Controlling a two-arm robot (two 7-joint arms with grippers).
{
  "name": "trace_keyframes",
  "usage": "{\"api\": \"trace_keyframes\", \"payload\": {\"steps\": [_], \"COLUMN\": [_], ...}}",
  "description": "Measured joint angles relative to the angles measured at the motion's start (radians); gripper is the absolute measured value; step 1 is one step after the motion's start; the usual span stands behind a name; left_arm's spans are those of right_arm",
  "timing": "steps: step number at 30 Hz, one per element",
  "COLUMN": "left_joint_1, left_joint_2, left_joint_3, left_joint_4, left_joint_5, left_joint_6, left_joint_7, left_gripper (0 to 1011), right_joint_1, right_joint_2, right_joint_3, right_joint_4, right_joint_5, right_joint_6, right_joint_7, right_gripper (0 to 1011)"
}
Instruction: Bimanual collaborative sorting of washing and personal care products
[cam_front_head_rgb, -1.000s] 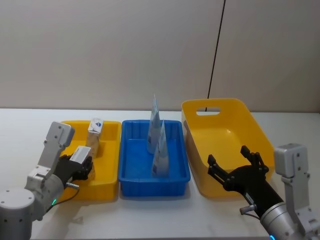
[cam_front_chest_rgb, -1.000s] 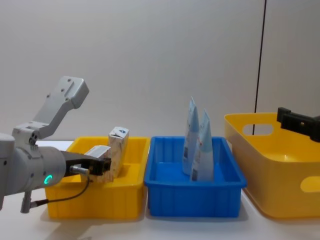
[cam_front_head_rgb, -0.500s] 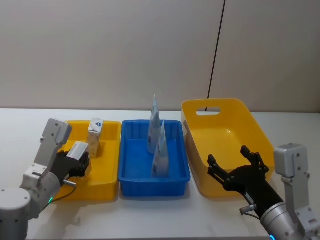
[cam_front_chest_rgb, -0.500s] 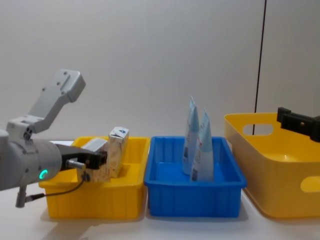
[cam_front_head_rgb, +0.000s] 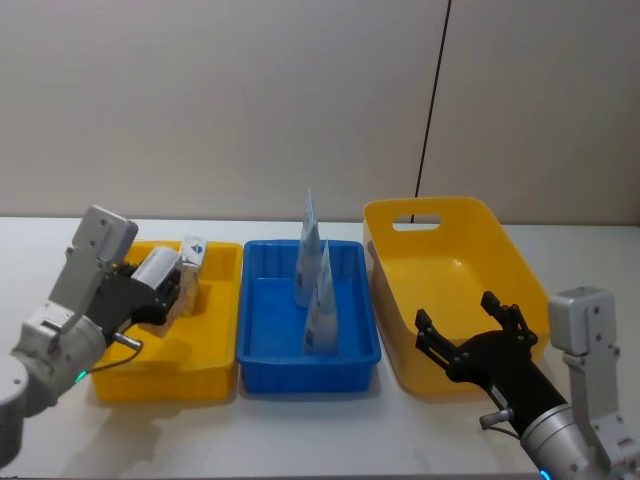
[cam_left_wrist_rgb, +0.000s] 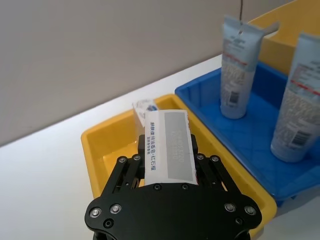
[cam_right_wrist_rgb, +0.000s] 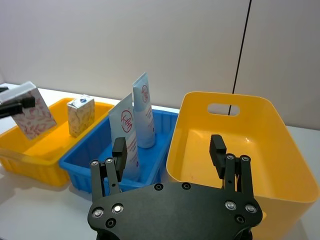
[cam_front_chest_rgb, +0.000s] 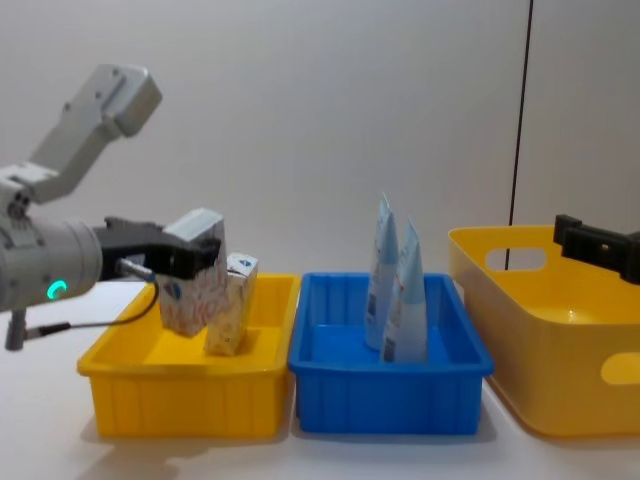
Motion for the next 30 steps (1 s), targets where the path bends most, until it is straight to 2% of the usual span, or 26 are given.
{"api": "trace_keyframes", "payload": {"steps": [12,19,30], "left_joint_1": [-0.003,-0.010,-0.029], "left_joint_2": [0.093,0.151,0.222], "left_joint_3": [0.004,0.006,0.012], "left_joint_4": [-0.106,-0.155,-0.199], "left_joint_5": [-0.019,-0.056,-0.118], "left_joint_6": [-0.043,-0.071,-0.113], "left_joint_7": [-0.158,-0.271,-0.432], "left_gripper": [380,380,380], "right_joint_1": [0.000,0.000,0.000], "right_joint_2": [0.000,0.000,0.000], "right_joint_3": [0.000,0.000,0.000], "right_joint_4": [0.000,0.000,0.000], "right_joint_5": [0.000,0.000,0.000], "right_joint_6": [0.000,0.000,0.000], "right_joint_7": [0.000,0.000,0.000], "right_gripper": [1000,1000,1000]}}
